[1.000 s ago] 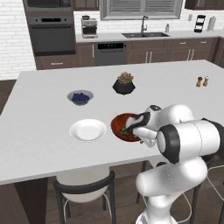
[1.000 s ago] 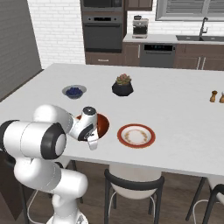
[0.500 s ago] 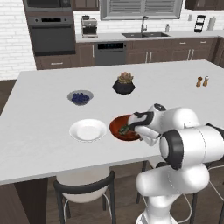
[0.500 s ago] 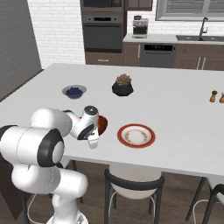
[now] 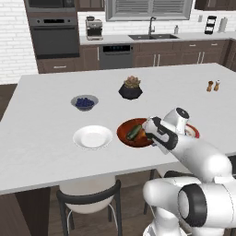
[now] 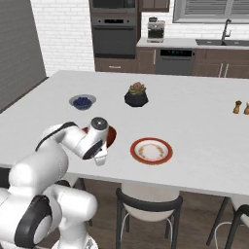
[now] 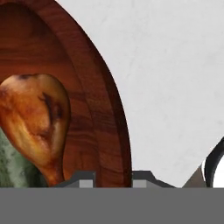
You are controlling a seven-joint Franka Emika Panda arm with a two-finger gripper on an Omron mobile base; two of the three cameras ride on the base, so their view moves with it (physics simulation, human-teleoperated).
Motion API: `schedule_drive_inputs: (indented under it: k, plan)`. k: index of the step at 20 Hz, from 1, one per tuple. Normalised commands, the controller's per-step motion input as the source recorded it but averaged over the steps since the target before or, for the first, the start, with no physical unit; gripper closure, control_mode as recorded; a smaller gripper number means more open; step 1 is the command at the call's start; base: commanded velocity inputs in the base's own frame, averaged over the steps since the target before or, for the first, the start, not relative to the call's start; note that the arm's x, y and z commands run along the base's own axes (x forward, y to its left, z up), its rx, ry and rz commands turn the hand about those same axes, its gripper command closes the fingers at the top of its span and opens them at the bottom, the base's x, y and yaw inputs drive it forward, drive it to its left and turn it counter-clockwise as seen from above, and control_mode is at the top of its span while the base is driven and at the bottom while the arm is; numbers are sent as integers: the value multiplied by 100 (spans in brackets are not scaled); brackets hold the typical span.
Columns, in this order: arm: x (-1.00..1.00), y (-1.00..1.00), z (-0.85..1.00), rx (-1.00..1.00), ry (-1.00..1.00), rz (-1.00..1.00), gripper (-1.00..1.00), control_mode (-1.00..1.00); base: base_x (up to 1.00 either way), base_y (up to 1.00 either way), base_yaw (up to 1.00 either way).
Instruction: Pick the chicken drumstick and cucumber from their plates and place them in the bowl. Then put the bowl in the fridge.
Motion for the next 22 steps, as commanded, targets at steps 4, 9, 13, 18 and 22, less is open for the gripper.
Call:
schedule_drive_inputs:
  k: [4,9,13,18,22]
  plan:
    - [-49,0,69,7,-4,-5,100,-100,0,0,0]
    - [-86,0,86,9,-2,-7,100,-100,0,0,0]
    - [-84,-1,65,8,0,-16,100,-100,0,0,0]
    - [-80,1,24,3,-2,-29,100,-100,0,0,0]
    - [-41,0,0,0,-3,-29,100,-100,0,0,0]
